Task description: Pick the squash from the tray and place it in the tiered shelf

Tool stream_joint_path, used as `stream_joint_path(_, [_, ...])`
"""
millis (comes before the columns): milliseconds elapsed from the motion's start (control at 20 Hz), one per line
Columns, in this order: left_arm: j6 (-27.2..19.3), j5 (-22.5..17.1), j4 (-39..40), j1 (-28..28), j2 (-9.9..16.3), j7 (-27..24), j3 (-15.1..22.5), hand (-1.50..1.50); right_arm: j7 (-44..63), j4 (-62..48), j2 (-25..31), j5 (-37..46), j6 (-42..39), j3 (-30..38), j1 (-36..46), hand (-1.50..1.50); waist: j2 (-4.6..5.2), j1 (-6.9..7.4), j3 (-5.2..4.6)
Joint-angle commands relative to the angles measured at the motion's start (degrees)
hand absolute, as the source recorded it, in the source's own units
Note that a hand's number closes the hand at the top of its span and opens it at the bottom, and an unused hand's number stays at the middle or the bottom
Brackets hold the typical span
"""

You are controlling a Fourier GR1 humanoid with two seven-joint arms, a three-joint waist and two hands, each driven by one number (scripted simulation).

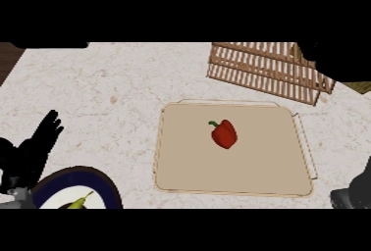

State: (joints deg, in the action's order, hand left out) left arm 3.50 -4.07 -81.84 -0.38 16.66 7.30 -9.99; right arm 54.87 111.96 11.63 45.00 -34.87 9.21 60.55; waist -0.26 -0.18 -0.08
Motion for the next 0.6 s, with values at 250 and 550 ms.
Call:
stream_joint_path(250, [1.2, 1.0, 2.3, 0.9, -1.2, -3.9, 0.6, 0.0, 1.2, -15.3, 6.1, 2.7, -1.5, 2.2, 9.4, 1.5, 0.25, 0.5, 0.0])
stream_joint_path(550, [1.1, 0.7, -4.2, 3.4, -0.6, -0.4, 0.3, 0.0, -8.8, -24.6, 11.0, 8.6, 5.4, 0.7, 4.2, 1.5, 0.42, 1.19, 0.08])
